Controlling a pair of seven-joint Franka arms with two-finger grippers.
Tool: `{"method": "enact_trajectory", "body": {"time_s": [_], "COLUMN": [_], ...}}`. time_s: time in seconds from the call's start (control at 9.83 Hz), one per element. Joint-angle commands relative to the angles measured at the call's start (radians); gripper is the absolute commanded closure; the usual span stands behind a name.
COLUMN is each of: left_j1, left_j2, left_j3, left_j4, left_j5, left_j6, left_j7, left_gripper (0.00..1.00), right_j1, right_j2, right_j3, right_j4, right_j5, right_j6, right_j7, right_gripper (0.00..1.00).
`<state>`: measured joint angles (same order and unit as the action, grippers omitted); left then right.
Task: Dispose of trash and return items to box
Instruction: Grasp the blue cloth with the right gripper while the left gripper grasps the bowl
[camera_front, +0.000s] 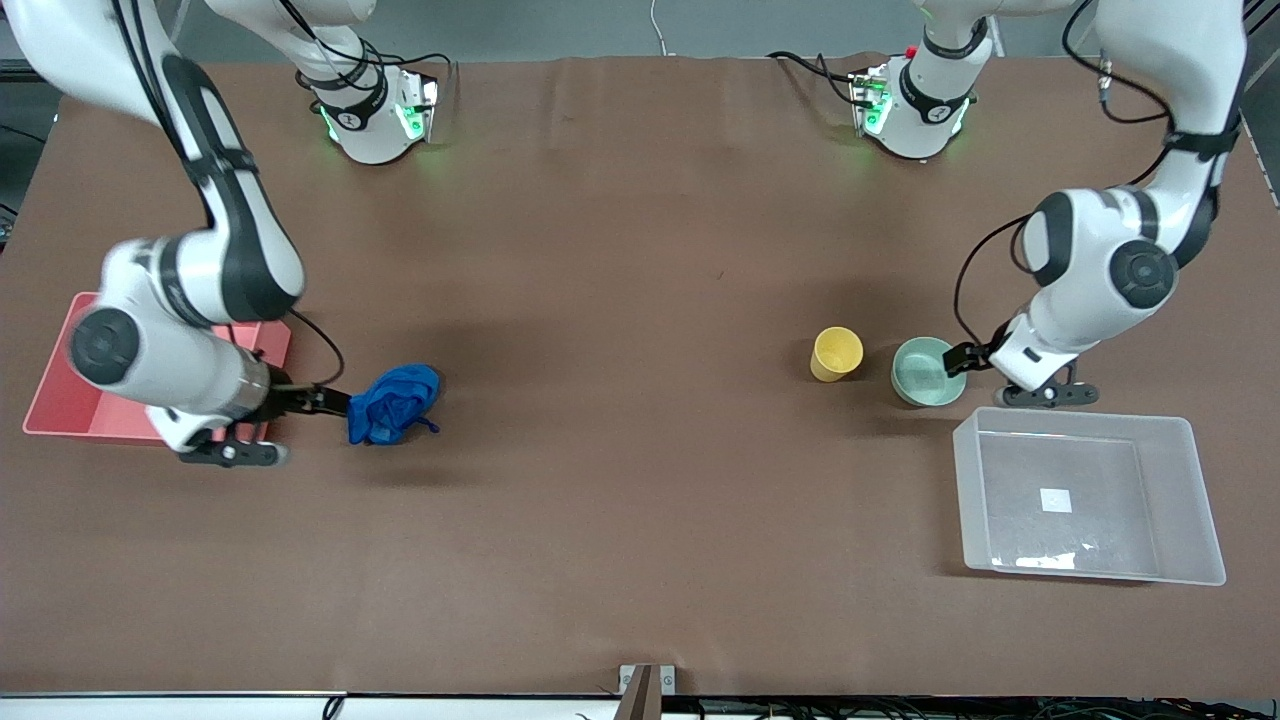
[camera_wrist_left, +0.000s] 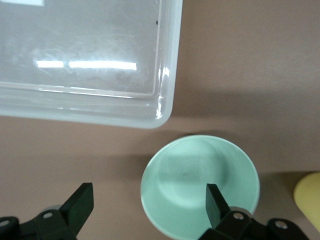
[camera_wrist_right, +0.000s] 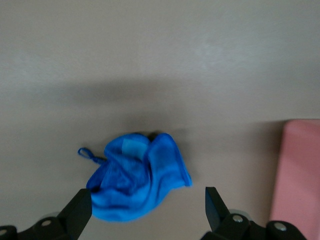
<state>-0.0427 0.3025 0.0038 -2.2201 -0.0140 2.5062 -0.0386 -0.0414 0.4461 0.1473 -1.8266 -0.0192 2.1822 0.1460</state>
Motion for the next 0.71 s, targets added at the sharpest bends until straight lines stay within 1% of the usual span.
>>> {"method": "enact_trajectory", "body": {"time_s": [0.0, 0.1, 0.2, 0.31, 0.51, 0.61], "left_j1": [-0.002, 0.0, -0.002, -0.002, -0.002, -0.002], "left_j2": [0.093, 0.101, 0.104, 0.101, 0.081, 0.06], "left_j3": [0.001, 0.001, 0.001, 0.001, 0.001, 0.001], "left_j4": [-0.047, -0.077, -0.082, -0.082, -0.093, -0.107], "left_j5": [0.016, 0.016, 0.016, 0.016, 0.016, 0.016], "left_j6": [0.142, 0.198, 0.203, 0.203, 0.201, 0.195], "left_j7": [-0.021, -0.021, -0.02, -0.018, -0.014, -0.015], "left_gripper": [0.09, 0.47, 0.87, 0.98, 1.0, 1.0], "right_j1": [0.017, 0.017, 0.017, 0.017, 0.018, 0.014], "right_j2": [-0.008, 0.003, 0.003, 0.003, 0.019, 0.034], "right_j3": [0.005, 0.006, 0.006, 0.006, 0.006, 0.006], "right_j4": [-0.147, -0.207, -0.227, -0.247, -0.257, -0.257], "right_j5": [-0.037, -0.053, -0.053, -0.053, -0.053, -0.053], "right_j6": [0.188, 0.291, 0.304, 0.309, 0.321, 0.355], "right_j7": [0.035, 0.034, 0.035, 0.035, 0.038, 0.038], "right_gripper": [0.0, 0.0, 0.0, 0.0, 0.0, 0.0]}}
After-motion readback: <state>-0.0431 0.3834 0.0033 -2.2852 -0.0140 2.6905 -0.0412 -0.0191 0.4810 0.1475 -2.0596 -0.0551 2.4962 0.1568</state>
